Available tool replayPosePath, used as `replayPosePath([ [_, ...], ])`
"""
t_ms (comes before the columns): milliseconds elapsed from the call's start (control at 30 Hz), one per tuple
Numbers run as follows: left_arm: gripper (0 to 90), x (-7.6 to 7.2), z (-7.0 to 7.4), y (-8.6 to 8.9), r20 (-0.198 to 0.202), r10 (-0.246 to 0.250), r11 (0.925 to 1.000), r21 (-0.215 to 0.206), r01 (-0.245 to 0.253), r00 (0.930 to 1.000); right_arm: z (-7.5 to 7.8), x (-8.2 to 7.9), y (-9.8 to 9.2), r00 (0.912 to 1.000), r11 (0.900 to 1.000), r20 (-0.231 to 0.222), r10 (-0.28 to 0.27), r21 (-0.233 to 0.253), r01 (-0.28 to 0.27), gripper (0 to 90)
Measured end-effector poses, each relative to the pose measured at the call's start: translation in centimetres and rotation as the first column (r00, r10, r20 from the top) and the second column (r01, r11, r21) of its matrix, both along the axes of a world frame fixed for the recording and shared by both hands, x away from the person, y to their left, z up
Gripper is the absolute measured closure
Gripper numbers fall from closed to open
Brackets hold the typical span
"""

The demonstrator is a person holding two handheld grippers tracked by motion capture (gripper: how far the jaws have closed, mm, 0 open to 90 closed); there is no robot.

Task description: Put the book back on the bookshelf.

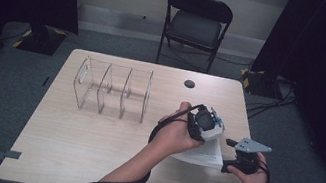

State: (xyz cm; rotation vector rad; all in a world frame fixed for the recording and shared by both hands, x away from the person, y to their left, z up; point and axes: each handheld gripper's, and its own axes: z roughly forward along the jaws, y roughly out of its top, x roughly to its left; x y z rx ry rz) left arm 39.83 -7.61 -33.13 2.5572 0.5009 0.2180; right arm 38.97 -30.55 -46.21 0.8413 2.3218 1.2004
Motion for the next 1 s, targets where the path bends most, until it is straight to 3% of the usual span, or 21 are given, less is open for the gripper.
replayPosePath([
  [633, 74.5, -0.5, -0.2, 0.1, 0.003, -0.021, 0.9998, 0.0, 0.021, 0.9998, 0.8, 0.3, 0.3, 0.9993, 1.0, 0.033, 0.017, 0.003, -0.017, 12.9],
  [1000, 74.1, -0.7, -0.3, -0.1, 0.009, -0.037, 0.9993, 0.01, 0.036, 0.9993, 1.3, 0.4, 0.5, 0.998, 0.999, 0.058, 0.027, -0.028, -0.025, 12.6],
])
